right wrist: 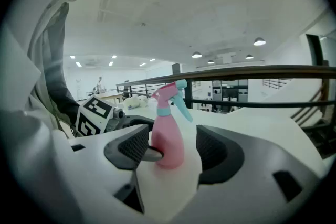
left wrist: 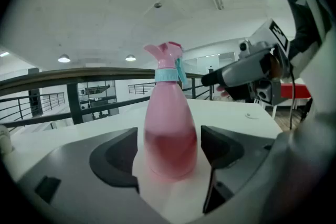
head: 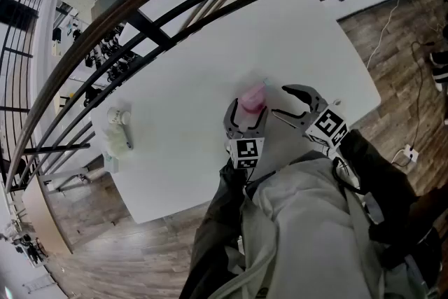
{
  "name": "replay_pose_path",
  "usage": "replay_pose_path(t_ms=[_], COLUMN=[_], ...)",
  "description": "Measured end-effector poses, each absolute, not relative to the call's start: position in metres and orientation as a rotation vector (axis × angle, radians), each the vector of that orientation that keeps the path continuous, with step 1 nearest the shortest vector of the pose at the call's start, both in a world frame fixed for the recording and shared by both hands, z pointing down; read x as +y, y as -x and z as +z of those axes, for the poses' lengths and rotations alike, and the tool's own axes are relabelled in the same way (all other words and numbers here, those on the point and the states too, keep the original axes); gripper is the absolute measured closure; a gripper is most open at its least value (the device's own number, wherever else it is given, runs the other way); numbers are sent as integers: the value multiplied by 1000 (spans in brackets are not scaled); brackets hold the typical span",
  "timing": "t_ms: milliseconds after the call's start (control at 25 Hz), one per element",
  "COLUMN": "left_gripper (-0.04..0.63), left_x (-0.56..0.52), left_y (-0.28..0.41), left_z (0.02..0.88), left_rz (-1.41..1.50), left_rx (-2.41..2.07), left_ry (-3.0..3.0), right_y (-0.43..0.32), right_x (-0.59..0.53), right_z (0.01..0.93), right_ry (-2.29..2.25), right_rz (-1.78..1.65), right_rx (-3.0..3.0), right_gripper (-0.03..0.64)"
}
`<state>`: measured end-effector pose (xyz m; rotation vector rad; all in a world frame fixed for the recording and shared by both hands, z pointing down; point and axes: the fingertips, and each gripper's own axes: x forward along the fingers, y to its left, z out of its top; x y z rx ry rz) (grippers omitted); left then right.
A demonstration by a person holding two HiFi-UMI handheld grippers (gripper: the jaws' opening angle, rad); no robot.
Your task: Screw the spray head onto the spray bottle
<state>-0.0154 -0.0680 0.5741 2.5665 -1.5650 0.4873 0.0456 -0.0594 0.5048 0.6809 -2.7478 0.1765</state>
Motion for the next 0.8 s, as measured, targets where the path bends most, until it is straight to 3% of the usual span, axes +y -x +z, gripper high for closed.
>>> replay_pose_path(t_ms=[320, 800], left_gripper=[225, 225], left_x=[-88, -96], left_y=[11, 18], left_z=[590, 580], left_rz=[515, 454], left_rx=[-1666, -1687], left_ry=[-2524, -2479], right_y=[-3, 7], right_x=[-76, -94], right_z=[487, 503], right_ry=[-280, -196], right_rz=[58, 49], right_rx=[-2736, -2681], right_gripper=[333, 331])
